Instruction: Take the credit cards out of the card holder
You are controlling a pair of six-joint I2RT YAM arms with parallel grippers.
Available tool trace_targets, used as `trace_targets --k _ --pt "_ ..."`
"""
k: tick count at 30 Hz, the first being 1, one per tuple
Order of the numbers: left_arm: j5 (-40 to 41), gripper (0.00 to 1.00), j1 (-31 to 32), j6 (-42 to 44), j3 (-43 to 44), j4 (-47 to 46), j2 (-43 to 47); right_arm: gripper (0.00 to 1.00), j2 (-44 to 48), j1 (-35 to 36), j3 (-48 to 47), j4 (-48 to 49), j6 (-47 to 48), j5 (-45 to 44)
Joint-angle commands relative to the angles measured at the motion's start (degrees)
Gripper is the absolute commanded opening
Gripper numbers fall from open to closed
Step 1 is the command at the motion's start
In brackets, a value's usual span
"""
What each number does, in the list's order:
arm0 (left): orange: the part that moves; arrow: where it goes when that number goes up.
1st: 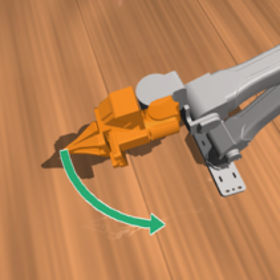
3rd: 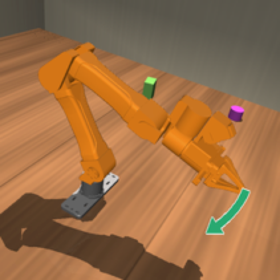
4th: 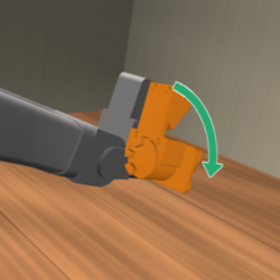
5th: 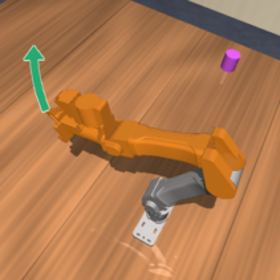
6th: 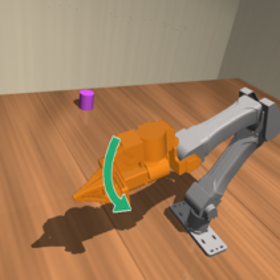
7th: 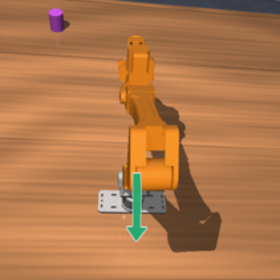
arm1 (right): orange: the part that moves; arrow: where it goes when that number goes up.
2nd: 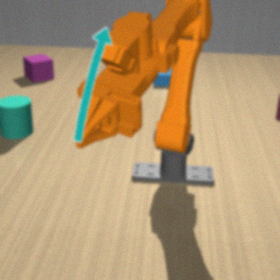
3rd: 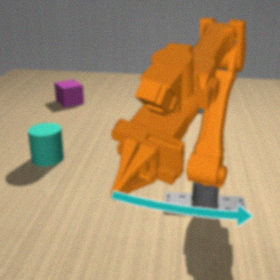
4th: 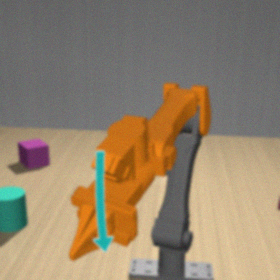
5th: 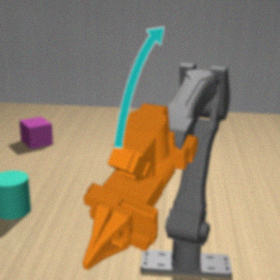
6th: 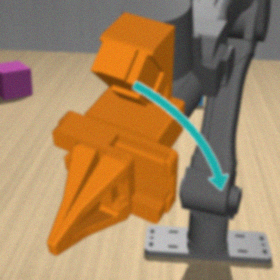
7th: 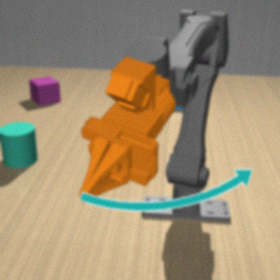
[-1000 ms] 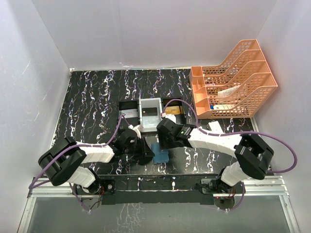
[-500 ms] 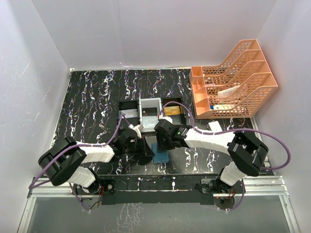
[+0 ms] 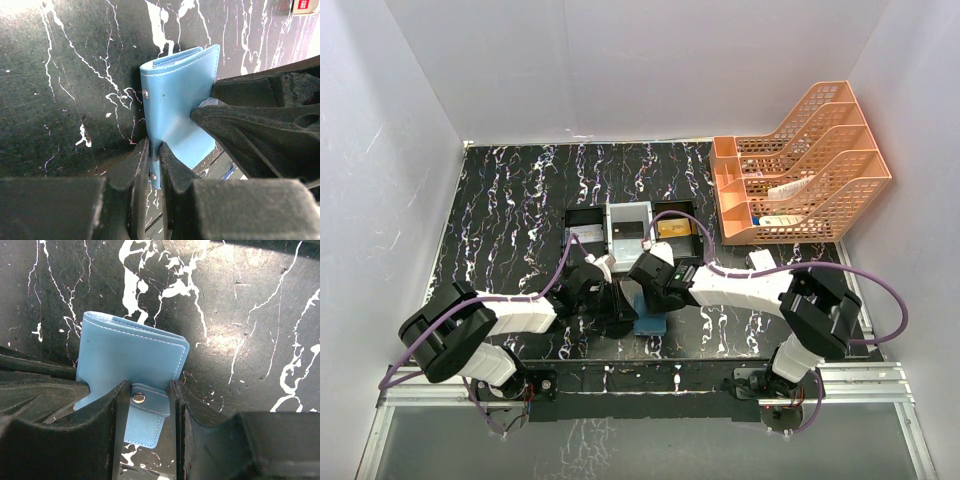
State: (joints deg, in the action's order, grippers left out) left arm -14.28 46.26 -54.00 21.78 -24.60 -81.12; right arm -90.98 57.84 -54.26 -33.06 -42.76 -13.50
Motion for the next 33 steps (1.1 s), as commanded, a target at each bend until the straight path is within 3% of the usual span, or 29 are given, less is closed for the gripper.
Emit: trace_targets --k 1,3,6,12,33 --pt "2.9 0.07 0.0 1.7 0.5 2.8 0.2 0.35 -3.0 1.7 -1.1 -4.5 -0.8 -3.5" --pt "2.7 0.07 0.1 1.7 0.5 2.7 0.3 0.32 -4.2 1.9 -1.4 -4.3 -1.1 -3.9" --pt "2.8 0.05 0.1 1.9 0.3 2.9 0.5 0.2 -5.0 2.3 -2.3 -4.9 -1.7 -5.1" --pt "6.3 0.0 0.1 1.9 0.4 6.5 1.3 0.0 0.5 2.3 -0.2 -3.1 -1.0 -6.3" --pt "8.9 0.0 0.0 1.4 -0.2 8.3 2.0 0.0 14.8 1.7 11.1 -0.1 1.8 0.3"
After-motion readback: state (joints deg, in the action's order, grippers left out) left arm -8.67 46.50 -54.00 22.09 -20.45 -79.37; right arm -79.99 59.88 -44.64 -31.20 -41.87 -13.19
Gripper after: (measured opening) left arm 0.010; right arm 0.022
